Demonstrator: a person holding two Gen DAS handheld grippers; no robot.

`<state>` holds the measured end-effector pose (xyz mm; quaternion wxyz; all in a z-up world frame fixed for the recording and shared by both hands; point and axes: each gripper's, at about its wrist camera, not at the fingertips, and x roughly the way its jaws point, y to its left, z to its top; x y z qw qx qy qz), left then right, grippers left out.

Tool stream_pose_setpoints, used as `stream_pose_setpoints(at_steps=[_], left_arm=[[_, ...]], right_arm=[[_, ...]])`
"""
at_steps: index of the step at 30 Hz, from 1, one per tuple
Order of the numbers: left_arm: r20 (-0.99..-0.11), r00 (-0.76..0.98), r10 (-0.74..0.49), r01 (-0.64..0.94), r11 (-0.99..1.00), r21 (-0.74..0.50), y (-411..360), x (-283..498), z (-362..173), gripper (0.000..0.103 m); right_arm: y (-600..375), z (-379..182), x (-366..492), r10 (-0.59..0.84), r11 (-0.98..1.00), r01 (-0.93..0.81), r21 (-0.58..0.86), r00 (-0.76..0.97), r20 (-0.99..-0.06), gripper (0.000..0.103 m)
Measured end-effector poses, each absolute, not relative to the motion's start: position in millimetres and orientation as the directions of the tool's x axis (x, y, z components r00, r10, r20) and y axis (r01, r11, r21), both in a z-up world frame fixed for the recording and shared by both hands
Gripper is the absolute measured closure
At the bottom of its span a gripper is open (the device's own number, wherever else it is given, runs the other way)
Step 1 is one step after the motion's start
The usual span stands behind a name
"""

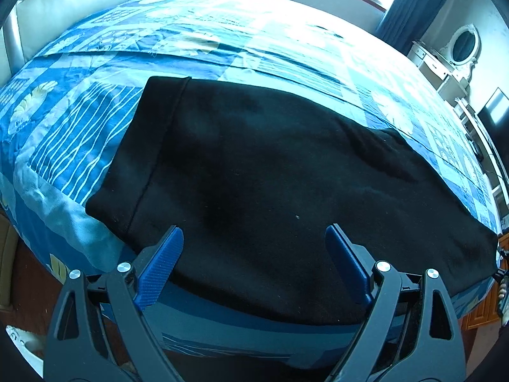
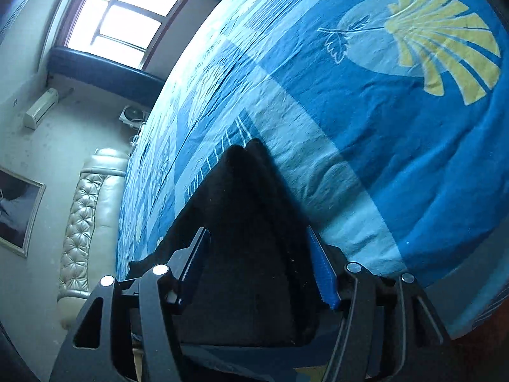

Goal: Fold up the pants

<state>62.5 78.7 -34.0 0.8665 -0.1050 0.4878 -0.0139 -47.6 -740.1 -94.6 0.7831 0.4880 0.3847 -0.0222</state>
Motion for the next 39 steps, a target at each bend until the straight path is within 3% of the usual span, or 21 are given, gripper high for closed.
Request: stream_pose_setpoints(at_steps=[1,3,9,16,23,31,39], left_arm=[[-0.844,0.521,-0.126,-0.083,0.977,-0.198,79.3,63.5,-35.1,0.013],[-0.845,0.52,-0.121,-0.087,0.977,-0.193,78.5,63.9,-36.7,0.012],[-0.849,0.518,-0.105,-0.07,0.984,-0.164,73.5,62.3,-38.2,0.012],[-0.848,0.514,-0.13,-0.061,0.98,-0.188,77.1,57.7,-33.3,0.012],[-0.846,0.515,-0.139,-0.035,0.983,-0.182,73.6,42.1,-23.1,0.012],[-0.831,0.534,-0.155,-0.017,0.981,-0.193,74.8,26.4,-14.7,0.012],[-0.84,0.524,-0.145,-0.021,0.983,-0.183,70.3,27.3,-19.6,0.012]], right_arm=[[-739.5,-94.5,-46.5,0.341,0.526,0.419,0.741,0.694,-0.634,0.054],[-730.8,-95.3,-41.6,0.369,0.54,0.416,0.732,0.665,-0.65,0.078],[-710.6,-81.1,-34.6,0.369,0.574,0.389,0.721,0.663,-0.651,0.08],[-698.8,-23.1,-43.2,0.394,0.482,0.258,0.837,0.79,-0.47,0.08],[-644.7,53.4,-18.0,0.452,0.52,0.119,0.846,0.802,-0.39,0.08],[-554.2,103.2,25.9,0.539,0.569,-0.007,0.822,0.758,-0.367,0.08],[-463.2,86.0,72.1,0.582,0.631,-0.022,0.775,0.674,-0.454,0.08]])
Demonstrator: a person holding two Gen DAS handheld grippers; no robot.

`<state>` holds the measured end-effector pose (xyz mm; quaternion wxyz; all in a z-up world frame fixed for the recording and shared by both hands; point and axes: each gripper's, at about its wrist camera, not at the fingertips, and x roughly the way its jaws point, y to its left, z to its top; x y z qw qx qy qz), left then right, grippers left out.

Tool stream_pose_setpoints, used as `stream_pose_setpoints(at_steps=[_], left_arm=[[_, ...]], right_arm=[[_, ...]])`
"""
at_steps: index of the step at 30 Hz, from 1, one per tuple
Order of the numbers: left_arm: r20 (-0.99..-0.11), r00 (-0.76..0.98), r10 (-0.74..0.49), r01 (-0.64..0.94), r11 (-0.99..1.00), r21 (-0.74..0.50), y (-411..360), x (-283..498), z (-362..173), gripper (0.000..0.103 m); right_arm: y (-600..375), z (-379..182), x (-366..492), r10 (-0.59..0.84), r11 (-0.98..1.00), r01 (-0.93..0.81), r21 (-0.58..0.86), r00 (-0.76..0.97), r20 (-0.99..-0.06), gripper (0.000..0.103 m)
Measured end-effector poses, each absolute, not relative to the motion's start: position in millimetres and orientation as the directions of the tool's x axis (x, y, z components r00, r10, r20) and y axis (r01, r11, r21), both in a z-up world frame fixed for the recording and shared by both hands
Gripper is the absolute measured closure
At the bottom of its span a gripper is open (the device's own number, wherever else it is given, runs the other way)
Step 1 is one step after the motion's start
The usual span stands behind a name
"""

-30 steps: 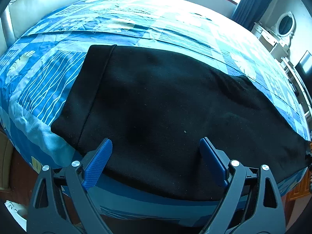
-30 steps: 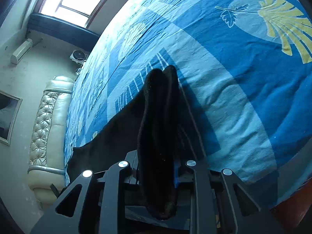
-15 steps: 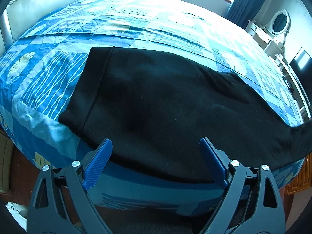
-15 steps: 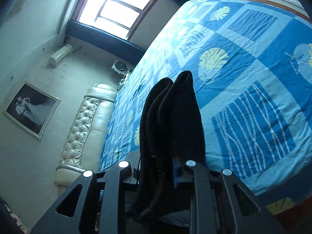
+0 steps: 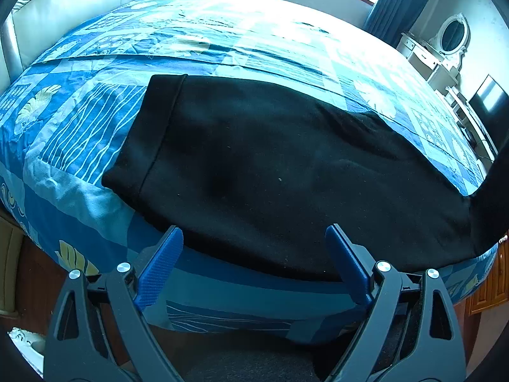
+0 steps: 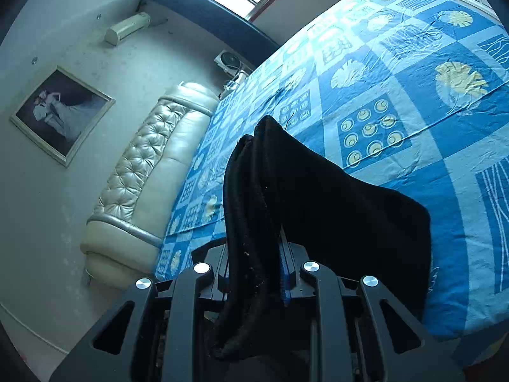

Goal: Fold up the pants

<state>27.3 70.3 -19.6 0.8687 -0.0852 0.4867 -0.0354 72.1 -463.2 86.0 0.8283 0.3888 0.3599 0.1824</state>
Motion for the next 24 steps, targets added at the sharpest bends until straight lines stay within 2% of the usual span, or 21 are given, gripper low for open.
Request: stream_pose_setpoints(at_steps=[8,10,15,24], left_arm=[[-0.835,0.529,-0.149,-0.016,0.982,-0.186,67.9,25.8,-16.7,0.012],[-0.833,0.533,-0.15,-0.018,0.982,-0.188,67.9,25.7,-15.6,0.012],[-0.831,0.536,-0.149,-0.02,0.982,-0.188,66.7,24.9,-14.2,0.012],[-0.829,0.538,-0.153,-0.032,0.979,-0.202,68.5,25.0,-13.4,0.012]], right_arm=[[-372.7,37.1,112.3,0.562,0.726,0.01,0.687,0.566,-0.603,0.08],[-350.5,25.8,119.3,0.512,0.786,0.019,0.619,0.542,-0.666,0.08],[-312.4,3.4,129.8,0.444,0.852,0.025,0.523,0.494,-0.747,0.08],[-268.3,-16.2,132.5,0.393,0.894,0.017,0.447,0.449,-0.803,0.08]])
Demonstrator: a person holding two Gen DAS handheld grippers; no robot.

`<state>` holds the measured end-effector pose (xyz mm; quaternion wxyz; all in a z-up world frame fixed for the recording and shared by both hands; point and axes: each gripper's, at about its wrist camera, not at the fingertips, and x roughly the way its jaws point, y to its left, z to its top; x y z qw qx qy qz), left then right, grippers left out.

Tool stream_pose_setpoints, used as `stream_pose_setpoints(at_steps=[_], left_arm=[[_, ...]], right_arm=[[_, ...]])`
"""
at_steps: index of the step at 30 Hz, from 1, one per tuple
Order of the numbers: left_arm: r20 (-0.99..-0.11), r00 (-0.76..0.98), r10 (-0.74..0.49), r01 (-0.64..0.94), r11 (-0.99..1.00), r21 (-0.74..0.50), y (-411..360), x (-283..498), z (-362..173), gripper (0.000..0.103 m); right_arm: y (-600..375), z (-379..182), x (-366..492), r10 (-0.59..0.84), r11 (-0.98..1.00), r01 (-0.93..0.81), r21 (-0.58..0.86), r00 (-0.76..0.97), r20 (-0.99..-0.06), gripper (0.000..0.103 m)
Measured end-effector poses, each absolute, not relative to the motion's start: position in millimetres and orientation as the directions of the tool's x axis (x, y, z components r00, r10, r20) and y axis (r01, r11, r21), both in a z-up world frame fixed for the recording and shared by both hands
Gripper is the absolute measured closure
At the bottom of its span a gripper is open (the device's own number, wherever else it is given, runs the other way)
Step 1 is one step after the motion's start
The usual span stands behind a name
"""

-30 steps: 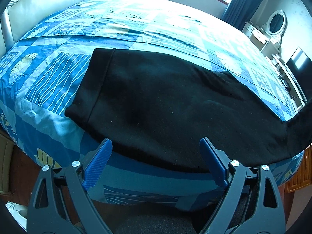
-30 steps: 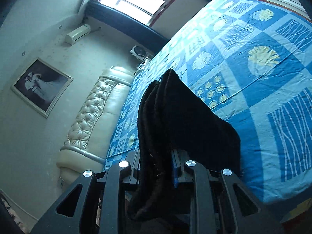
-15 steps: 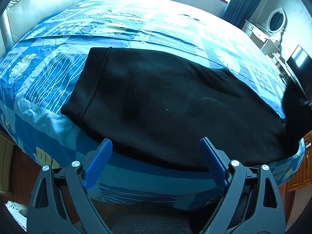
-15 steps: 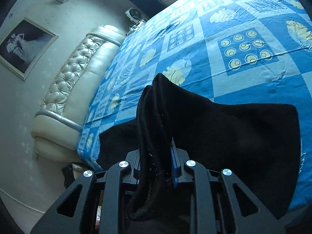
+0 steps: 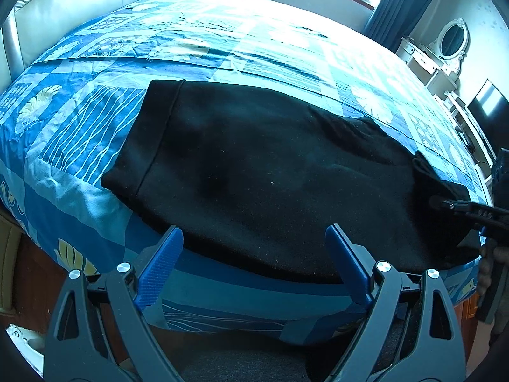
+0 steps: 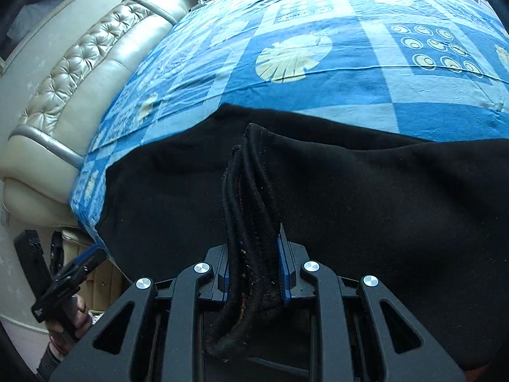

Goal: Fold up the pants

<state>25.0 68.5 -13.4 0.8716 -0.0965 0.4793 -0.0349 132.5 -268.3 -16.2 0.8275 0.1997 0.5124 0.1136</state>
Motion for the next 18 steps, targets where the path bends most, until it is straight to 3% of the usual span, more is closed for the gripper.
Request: stream_pose_setpoints(at_steps=[18], left_arm=[[-0.838,0.522,-0.159,-0.034,0.978,-0.206,67.6,26.3,-19.0,0.012]], right_arm=[[-219.6,-25.7,119.0,0.33,0.931,-0.014,0.364,0.455,-0.827,0.057]])
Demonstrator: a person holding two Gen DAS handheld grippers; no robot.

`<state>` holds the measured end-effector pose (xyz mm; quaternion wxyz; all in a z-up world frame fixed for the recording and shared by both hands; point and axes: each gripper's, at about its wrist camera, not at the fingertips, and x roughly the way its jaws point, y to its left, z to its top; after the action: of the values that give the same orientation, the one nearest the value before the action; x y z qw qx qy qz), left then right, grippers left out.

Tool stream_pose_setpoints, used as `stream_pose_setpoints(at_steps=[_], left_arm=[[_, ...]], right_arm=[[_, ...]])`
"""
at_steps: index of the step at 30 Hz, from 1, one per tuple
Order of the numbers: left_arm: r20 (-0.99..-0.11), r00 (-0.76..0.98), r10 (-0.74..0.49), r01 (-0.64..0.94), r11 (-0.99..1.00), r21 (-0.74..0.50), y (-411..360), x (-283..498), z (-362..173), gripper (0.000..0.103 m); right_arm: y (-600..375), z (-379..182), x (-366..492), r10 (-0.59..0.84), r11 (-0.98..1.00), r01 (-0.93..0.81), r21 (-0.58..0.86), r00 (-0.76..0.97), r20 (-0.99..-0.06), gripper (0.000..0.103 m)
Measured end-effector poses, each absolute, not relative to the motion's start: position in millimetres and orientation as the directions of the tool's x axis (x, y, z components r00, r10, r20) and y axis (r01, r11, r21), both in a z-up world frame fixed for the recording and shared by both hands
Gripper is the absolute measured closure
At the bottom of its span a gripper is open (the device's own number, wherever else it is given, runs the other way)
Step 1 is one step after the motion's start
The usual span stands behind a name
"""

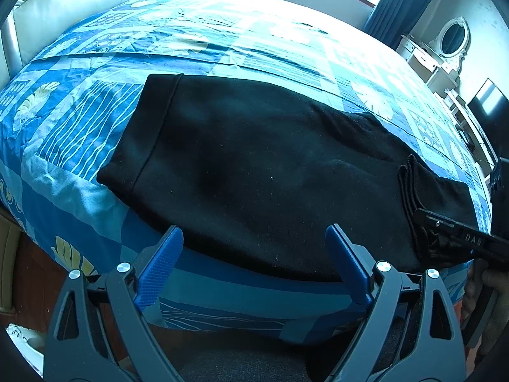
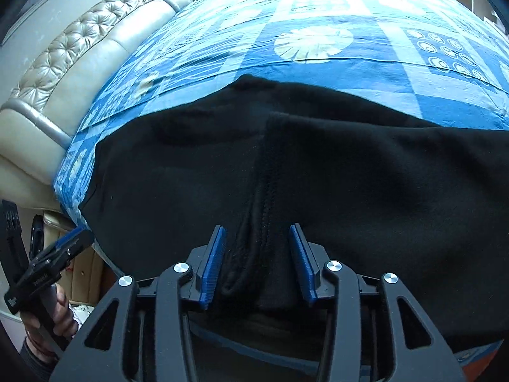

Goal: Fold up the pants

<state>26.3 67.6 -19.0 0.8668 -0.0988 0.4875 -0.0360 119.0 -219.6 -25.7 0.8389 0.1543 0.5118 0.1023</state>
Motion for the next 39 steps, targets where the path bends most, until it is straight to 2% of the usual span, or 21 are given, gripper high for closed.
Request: stream_pose_setpoints(at_steps=[6,13,19,23,26,29,33,36,39], left_arm=[[-0.838,0.521,-0.161,-0.04,0.976,-0.212,68.6,25.8,-19.3,0.012],[-0.832,0.534,-0.151,-0.048,0.977,-0.208,74.0,26.2,-16.4,0.012],[-0.822,0.549,-0.152,-0.082,0.969,-0.234,91.1,29.9,-11.2,0.012],[-0.805,0.57,-0.165,-0.102,0.958,-0.268,110.1,31.4,-2.5,0.012],[-0.786,0.579,-0.216,-0.081,0.944,-0.32,133.2,36.5,3.4,0.012],[-0.755,0.573,-0.32,-0.068,0.899,-0.433,171.5,47.2,-1.4,0.012],[-0.727,0.574,-0.376,-0.142,0.83,-0.54,229.8,65.9,-23.8,0.012],[-0.672,0.597,-0.437,-0.162,0.756,-0.635,262.4,85.5,-35.3,0.012],[-0.607,0.614,-0.504,-0.106,0.71,-0.696,273.6,114.2,-33.2,0.012]], right_arm=[[-210.1,-24.9,114.7,0.316,0.937,-0.016,0.349,0.464,-0.828,0.051],[-206.3,-24.2,107.2,0.366,0.91,-0.002,0.414,0.473,-0.802,0.051],[-204.8,-33.9,107.0,0.412,0.885,-0.002,0.467,0.473,-0.779,0.041],[-214.3,-22.6,101.6,0.472,0.842,-0.026,0.539,0.516,-0.714,0.039],[-230.3,-14.3,95.3,0.521,0.794,-0.032,0.607,0.549,-0.653,0.039],[-239.7,-4.3,89.5,0.52,0.797,-0.043,0.602,0.555,-0.649,0.039],[-253.5,5.2,71.8,0.529,0.784,-0.062,0.618,0.588,-0.612,0.038],[-260.2,3.6,64.2,0.535,0.775,-0.061,0.629,0.592,-0.602,0.038],[-264.7,1.2,61.3,0.548,0.757,-0.052,0.651,0.593,-0.59,0.038]])
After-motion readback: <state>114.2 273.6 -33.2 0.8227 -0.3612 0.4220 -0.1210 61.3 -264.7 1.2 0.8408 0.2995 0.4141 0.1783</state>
